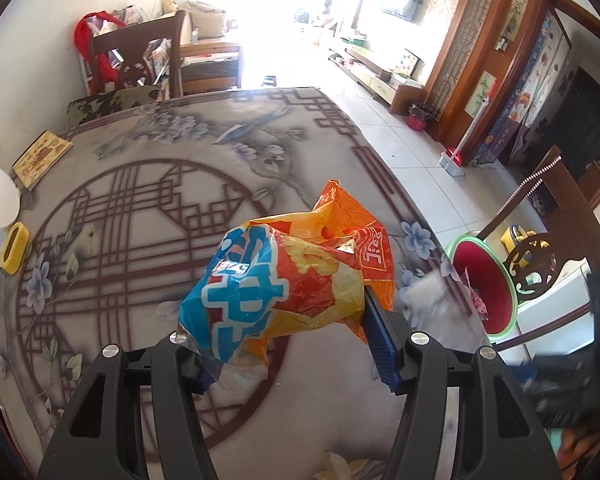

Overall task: Collect trash
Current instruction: 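Lift the snack bag and water bottle and carry them toward the red bin, then release the water bottle and snack bag into the red bin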

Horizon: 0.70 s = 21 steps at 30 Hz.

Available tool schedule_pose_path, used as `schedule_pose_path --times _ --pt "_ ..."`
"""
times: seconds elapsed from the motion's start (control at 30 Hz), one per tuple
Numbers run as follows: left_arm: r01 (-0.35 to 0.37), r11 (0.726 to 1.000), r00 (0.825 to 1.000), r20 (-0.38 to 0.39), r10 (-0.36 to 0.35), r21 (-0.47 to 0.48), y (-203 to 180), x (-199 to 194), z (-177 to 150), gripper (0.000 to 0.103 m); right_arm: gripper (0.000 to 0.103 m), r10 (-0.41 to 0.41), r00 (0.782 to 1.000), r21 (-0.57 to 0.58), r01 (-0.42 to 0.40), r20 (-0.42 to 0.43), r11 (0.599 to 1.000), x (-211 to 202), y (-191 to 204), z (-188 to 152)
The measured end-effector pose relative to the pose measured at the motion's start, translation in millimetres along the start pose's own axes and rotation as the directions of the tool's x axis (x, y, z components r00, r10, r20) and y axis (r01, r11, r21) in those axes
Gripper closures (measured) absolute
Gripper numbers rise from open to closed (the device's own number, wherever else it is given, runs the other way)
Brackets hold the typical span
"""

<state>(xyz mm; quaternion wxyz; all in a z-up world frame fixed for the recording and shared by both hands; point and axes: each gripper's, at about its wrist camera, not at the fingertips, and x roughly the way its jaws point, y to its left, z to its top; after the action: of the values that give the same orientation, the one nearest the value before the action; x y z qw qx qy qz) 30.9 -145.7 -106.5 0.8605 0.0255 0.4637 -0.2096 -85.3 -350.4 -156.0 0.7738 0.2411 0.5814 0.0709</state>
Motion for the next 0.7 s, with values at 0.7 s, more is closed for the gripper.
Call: schedule_pose_path --times 0.7 --pt "0.219 0.951 0.974 -0.098 -0.202 0.217 -199 71 36 0.046 0.061 -0.183 0.946 0.344 0.083 0.269 0.935 -102 -194 40"
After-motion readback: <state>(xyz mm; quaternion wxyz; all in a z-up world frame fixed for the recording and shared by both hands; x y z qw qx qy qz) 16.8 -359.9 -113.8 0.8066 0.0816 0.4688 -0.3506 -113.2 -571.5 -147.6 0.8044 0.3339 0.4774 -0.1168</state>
